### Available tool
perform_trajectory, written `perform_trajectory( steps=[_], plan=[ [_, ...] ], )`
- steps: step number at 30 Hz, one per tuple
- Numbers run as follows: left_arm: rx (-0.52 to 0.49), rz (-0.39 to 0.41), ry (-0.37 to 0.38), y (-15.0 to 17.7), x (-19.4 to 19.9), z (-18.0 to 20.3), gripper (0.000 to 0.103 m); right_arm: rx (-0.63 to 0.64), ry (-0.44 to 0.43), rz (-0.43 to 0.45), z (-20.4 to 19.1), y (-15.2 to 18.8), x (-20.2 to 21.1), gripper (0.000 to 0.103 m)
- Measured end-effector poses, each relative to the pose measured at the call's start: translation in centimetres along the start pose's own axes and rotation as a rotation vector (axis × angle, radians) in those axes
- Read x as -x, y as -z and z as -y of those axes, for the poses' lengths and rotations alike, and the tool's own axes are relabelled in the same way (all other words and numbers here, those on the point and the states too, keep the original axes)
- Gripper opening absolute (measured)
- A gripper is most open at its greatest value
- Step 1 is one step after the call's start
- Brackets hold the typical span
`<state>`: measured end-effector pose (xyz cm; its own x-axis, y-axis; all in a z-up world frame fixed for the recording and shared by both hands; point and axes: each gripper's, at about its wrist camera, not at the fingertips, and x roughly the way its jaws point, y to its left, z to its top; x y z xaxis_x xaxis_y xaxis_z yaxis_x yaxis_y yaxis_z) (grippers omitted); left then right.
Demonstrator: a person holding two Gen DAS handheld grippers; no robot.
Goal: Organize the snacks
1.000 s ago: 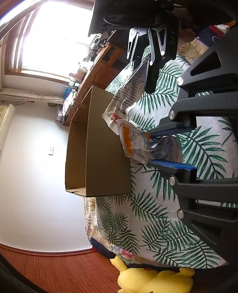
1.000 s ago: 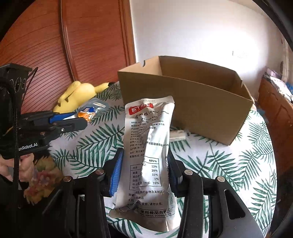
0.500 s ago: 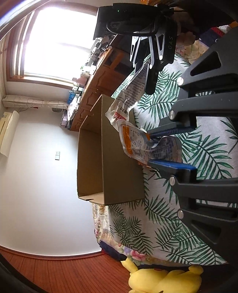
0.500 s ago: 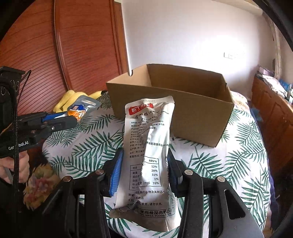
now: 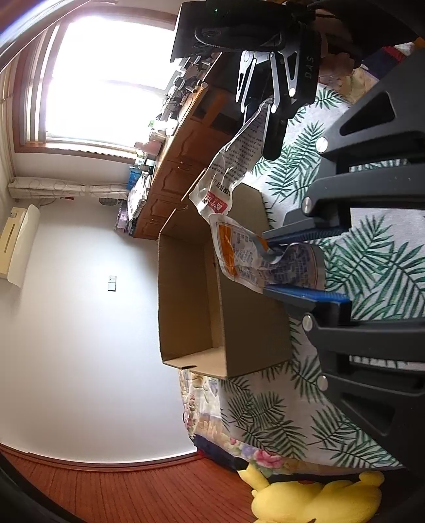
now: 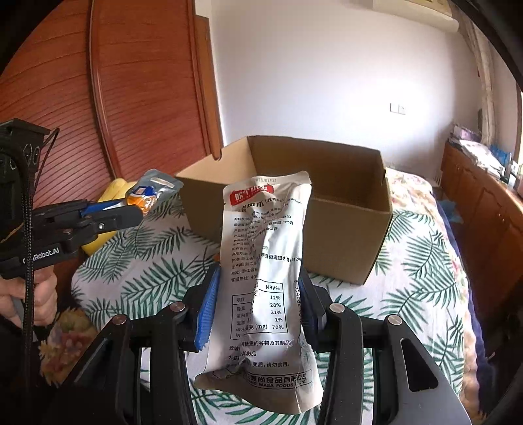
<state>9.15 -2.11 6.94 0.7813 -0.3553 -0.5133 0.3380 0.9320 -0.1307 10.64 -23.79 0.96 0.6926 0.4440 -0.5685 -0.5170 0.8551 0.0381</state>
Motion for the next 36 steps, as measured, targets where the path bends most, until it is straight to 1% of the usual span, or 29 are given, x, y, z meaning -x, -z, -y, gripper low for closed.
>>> perform_trajectory(
  steps=[9, 17, 29, 36],
  plan=[
    [-0.02, 0.018, 0.012, -2.9, -2.3, -0.1, 0.023, -0.009, 0.007, 0.014, 1.9, -1.9, -1.3, 0.044],
    [-0.029, 0.032, 0.025, -5.8, -5.0, -0.6, 0.023, -0.003, 0.014, 0.034, 3.7, -4.8, -2.9, 0.044],
    [-0.009, 0.034, 0.019, -8.2, -9.6, -3.1, 0.023, -0.003, 0.011, 0.031, 5.9, -8.4, -7.5, 0.044],
    [-0.009, 0.015, 0.003, -8.8, -12.4, -4.2, 0.023, -0.004, 0.015, 0.021, 6.6, -10.1, -10.3, 0.045]
  ],
)
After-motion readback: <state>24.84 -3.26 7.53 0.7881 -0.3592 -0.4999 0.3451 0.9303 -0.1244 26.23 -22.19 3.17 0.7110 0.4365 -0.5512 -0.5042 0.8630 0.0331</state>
